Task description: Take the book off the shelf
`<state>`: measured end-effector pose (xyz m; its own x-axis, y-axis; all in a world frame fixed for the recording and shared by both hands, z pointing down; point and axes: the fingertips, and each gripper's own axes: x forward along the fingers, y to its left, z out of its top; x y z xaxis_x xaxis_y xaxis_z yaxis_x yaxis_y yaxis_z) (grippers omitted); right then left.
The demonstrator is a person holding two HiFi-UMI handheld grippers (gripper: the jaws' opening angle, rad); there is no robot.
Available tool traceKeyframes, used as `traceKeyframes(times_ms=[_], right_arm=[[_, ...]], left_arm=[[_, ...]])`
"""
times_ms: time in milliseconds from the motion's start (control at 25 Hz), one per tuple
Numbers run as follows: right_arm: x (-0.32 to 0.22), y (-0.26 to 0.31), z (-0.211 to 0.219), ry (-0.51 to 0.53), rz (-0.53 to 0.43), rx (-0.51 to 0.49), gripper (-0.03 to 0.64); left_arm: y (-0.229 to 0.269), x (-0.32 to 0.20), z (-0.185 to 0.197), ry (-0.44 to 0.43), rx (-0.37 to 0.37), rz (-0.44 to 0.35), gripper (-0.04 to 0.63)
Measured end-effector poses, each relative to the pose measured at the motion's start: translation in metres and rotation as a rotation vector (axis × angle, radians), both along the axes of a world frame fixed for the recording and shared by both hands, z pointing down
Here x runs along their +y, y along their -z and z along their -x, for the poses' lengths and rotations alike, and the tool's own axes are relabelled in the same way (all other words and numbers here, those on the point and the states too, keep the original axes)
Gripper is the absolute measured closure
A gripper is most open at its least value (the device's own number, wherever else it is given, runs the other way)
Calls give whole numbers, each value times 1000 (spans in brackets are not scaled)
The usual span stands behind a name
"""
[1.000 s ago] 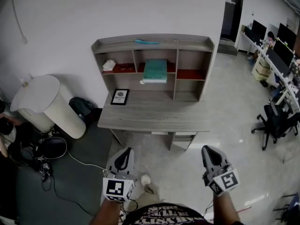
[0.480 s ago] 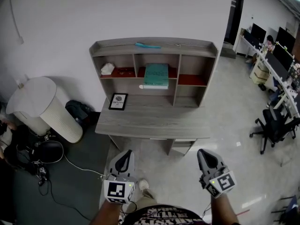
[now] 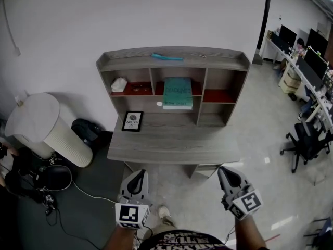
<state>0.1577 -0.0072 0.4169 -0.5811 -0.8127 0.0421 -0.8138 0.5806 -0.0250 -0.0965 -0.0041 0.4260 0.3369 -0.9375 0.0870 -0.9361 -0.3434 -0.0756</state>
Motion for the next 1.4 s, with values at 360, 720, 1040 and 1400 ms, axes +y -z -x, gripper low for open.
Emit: traceKeyframes(times_ms=[360,720,1040,1400], right_arm=[[-55,-3,25,-18,10,-8,614],[-108,-9,57,-37,30,6,614],[-138,-14,84,-45,26,40,614],[-132,-12,93,-71,45,73,614]], left_arm=[[-7,-58,24,-27,0,31,589],[-13,-118,59,-44,5,39,589],[-20,-155,84,-73,5,35,589],[-20,-165,86,-126,58,43,589]])
